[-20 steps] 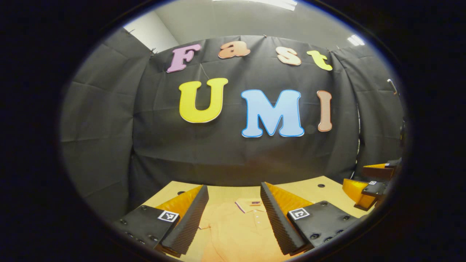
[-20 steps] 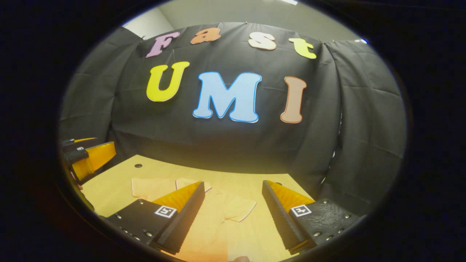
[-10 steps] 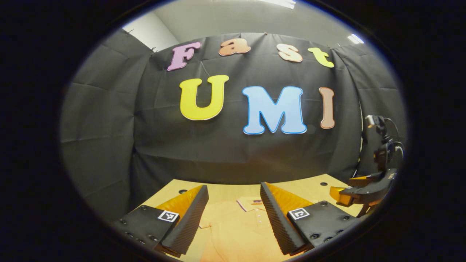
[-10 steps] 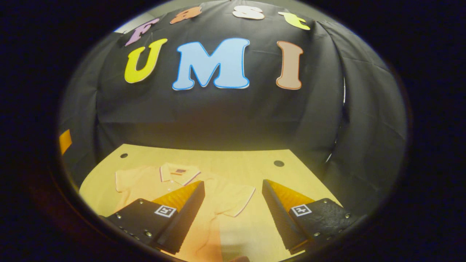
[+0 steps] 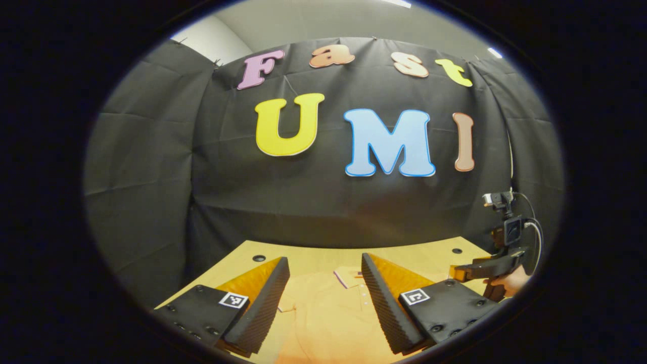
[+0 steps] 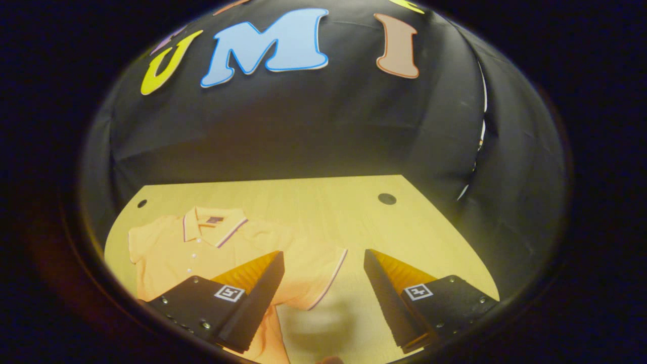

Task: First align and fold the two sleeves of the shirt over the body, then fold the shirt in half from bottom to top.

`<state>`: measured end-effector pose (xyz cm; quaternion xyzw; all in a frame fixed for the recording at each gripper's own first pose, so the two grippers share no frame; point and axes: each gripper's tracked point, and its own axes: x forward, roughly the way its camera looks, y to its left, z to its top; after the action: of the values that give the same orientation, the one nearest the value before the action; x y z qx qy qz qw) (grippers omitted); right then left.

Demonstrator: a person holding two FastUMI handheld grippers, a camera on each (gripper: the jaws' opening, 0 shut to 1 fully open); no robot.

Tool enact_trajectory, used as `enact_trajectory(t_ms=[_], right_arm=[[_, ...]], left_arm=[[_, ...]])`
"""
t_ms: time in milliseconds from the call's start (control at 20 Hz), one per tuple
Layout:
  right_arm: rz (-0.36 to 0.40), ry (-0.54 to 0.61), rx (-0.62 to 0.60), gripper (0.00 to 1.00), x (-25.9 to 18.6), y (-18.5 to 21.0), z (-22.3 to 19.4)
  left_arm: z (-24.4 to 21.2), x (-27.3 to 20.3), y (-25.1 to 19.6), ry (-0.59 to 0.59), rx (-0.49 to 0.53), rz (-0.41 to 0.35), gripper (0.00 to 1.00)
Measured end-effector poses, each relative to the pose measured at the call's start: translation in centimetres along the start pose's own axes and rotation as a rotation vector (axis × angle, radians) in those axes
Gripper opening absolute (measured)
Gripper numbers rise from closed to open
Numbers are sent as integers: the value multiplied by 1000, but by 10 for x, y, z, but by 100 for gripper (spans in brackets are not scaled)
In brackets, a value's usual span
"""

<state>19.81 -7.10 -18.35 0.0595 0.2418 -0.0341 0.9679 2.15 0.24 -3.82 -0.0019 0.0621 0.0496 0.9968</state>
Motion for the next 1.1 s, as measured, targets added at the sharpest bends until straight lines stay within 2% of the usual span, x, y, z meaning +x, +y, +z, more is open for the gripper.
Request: enact_trajectory(t_ms=[300,400,600,850,950,1050,1100], right_arm=[[-20,121,14,99,61,-11,-23],[-23,152,5,99,77,-12,-28],[-34,212,5,99,94,-12,-42],[-28,241,19,83,97,-7,-50],[-10,255,64,81,95,-2,-52],[-16,259,83,70,95,-7,-50],[-15,259,92,60,99,-7,-53]], left_arm=[[-15,-1,5,44,-23,55,95],[-15,-1,6,40,-32,64,93],[-11,0,12,28,-15,72,95],[-13,-2,24,28,-30,76,95],[-13,-3,30,25,-34,83,95],[-11,-6,34,17,-38,91,94],[-12,-8,36,17,-40,94,94]])
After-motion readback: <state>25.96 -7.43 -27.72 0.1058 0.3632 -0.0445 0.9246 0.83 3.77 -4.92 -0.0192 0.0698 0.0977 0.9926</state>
